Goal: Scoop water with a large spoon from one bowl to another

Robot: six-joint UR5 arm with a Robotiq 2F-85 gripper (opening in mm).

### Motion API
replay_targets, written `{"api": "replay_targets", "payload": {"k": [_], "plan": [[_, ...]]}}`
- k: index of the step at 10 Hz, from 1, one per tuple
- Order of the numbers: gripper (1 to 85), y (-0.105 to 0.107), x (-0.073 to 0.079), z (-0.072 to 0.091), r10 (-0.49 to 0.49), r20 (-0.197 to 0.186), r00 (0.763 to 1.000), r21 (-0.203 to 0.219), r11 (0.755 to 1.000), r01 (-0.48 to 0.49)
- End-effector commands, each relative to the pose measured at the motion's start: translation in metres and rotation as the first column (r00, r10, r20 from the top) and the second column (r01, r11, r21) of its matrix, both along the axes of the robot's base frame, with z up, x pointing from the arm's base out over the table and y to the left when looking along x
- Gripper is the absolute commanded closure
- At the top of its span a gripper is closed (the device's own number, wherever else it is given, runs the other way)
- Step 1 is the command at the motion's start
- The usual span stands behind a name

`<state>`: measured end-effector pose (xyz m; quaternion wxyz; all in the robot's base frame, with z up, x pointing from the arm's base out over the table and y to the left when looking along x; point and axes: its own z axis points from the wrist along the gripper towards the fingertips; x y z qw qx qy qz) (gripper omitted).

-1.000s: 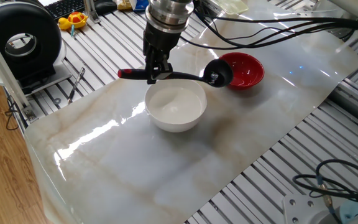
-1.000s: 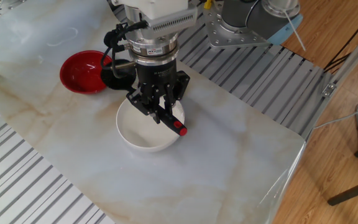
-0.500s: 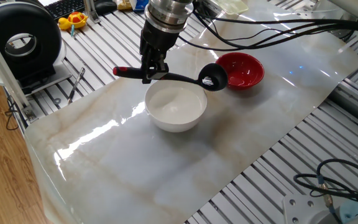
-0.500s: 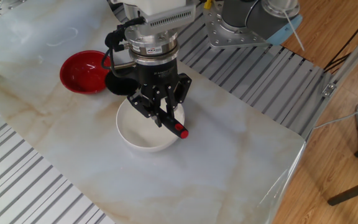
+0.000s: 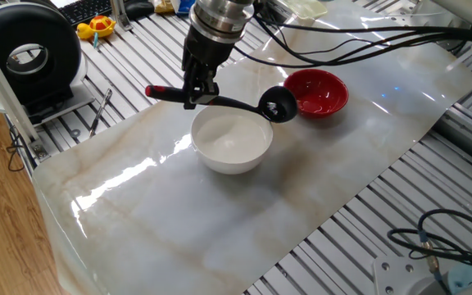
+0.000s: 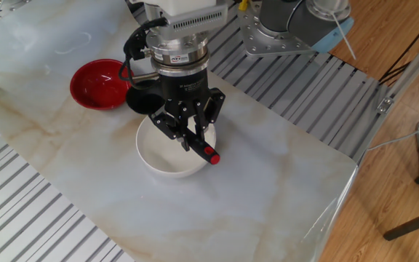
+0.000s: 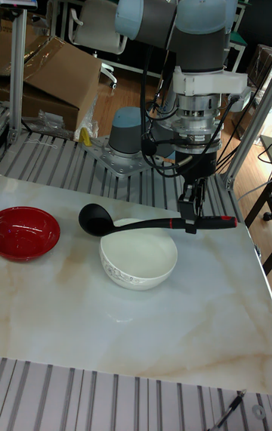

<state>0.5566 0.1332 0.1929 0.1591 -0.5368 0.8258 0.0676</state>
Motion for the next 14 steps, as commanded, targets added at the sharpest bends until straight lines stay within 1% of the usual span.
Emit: {"api": "replay_targets", "payload": {"k": [1, 3, 6, 8, 10, 14], "plan": [[84.3, 0.002, 0.000, 0.003, -0.010, -0.002, 1.000, 0.016, 1.000, 0.010], [84.3, -0.003, -0.001, 0.003, -0.010, -0.005, 1.000, 0.009, 1.000, 0.010], [84.3, -0.018, -0.007, 0.001, 0.007, -0.003, 1.000, 0.008, 1.000, -0.007], [84.3, -0.030, -0.014, -0.003, 0.021, 0.000, 1.000, 0.008, 1.000, -0.021], [84.3, -0.043, -0.021, -0.006, 0.029, 0.002, 1.000, -0.003, 1.000, -0.029], [84.3, -0.041, -0.018, -0.005, 0.014, 0.011, 1.000, 0.010, 1.000, -0.014]]}}
